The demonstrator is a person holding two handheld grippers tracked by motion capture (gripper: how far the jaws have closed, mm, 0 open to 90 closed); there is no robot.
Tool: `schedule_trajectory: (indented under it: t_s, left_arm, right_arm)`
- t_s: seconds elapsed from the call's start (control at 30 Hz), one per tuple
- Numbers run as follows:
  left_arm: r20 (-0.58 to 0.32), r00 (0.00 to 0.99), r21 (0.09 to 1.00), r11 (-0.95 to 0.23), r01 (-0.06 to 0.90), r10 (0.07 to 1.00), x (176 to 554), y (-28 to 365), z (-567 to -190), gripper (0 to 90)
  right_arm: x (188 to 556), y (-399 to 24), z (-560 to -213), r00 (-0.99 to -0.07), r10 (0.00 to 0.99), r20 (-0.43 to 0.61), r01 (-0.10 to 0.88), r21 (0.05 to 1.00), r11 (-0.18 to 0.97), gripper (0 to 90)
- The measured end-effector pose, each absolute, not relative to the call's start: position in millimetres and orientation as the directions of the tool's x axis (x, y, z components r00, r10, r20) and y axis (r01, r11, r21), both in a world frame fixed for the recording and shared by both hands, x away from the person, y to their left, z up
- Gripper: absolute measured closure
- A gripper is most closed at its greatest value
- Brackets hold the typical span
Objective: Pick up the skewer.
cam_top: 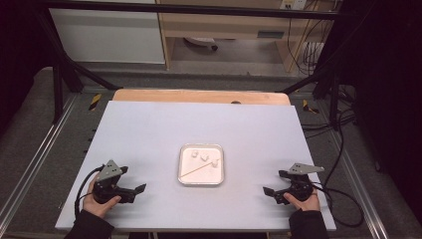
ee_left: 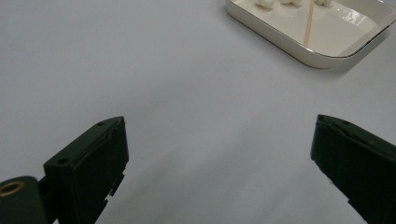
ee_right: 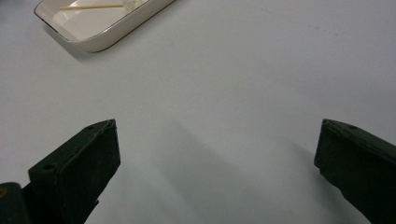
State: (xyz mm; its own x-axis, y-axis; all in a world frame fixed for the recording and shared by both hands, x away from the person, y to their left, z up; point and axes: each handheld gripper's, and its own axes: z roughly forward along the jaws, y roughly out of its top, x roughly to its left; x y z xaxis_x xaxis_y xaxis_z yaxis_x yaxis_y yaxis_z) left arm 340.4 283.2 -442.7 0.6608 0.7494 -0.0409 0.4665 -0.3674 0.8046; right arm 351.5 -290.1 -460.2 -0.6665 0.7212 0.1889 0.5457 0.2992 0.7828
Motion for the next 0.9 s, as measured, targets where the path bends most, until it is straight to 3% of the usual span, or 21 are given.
schedule_trajectory:
  t_s: [0.9]
  left_arm:
    - [-0.025, 0.675, 0.800, -0.390, 0.456, 0.738, 342, 273, -435, 4.0]
  right_arm:
    - [351, -290, -460, -0.667, 0.722, 0.186, 0.545, 0.782, 0.302, 0.8]
